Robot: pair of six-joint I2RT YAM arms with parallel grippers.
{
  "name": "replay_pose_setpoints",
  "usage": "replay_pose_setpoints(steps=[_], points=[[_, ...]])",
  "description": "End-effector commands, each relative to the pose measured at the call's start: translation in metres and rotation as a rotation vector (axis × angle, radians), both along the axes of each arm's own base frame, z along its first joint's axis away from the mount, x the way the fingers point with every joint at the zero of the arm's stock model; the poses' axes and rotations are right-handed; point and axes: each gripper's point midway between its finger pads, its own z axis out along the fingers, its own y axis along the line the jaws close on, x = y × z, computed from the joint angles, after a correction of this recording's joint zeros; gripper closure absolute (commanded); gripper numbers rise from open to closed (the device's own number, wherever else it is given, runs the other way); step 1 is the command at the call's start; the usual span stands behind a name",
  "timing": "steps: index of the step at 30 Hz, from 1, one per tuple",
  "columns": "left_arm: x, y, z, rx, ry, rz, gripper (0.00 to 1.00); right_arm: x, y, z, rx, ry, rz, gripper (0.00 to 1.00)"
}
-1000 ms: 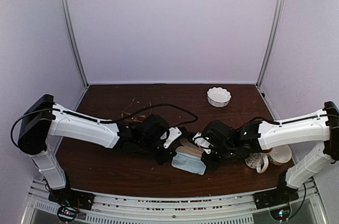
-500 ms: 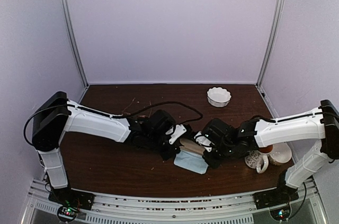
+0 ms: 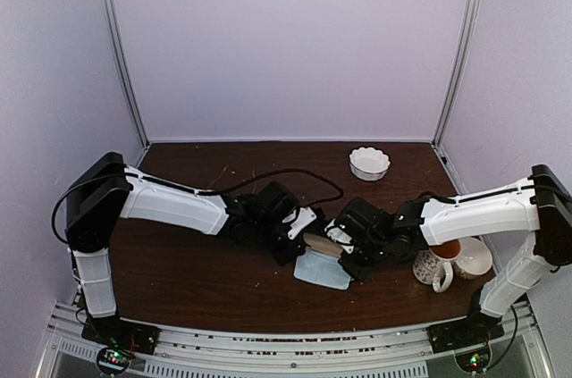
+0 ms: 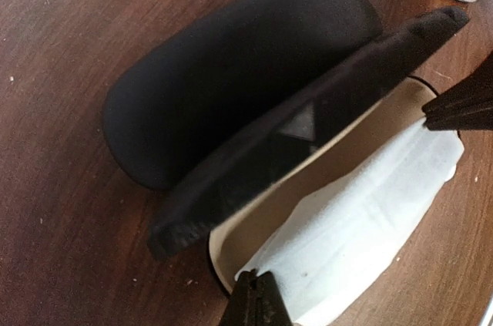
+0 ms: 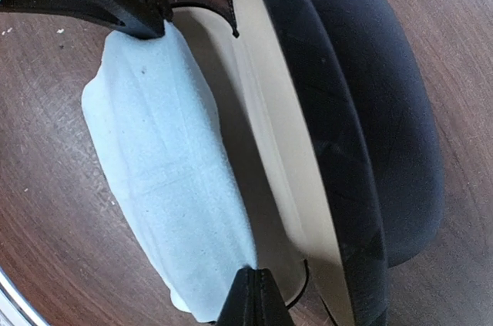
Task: Organize the sunglasses
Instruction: Place the folded cleaning cloth in the sunglasses case.
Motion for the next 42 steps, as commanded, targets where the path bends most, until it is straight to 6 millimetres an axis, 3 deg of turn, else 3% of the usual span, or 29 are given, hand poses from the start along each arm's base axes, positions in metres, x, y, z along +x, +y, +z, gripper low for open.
replay_pose_setpoints(steps=[1,14,42], points=[[0.013,-0.007,0.002,-0.003,-0.017,0.001,1.0,0.012,-0.008,0.002,-0.065,-0.043,-0.02,1.0],[0.026,-0.011,-0.005,0.023,-0.012,0.016,1.0,0.019,-0.016,-0.002,-0.121,-0.069,-0.033,1.0],[0.043,-0.016,-0.015,0.073,-0.044,0.034,1.0,0.021,-0.013,-0.008,-0.13,-0.06,-0.031,1.0]])
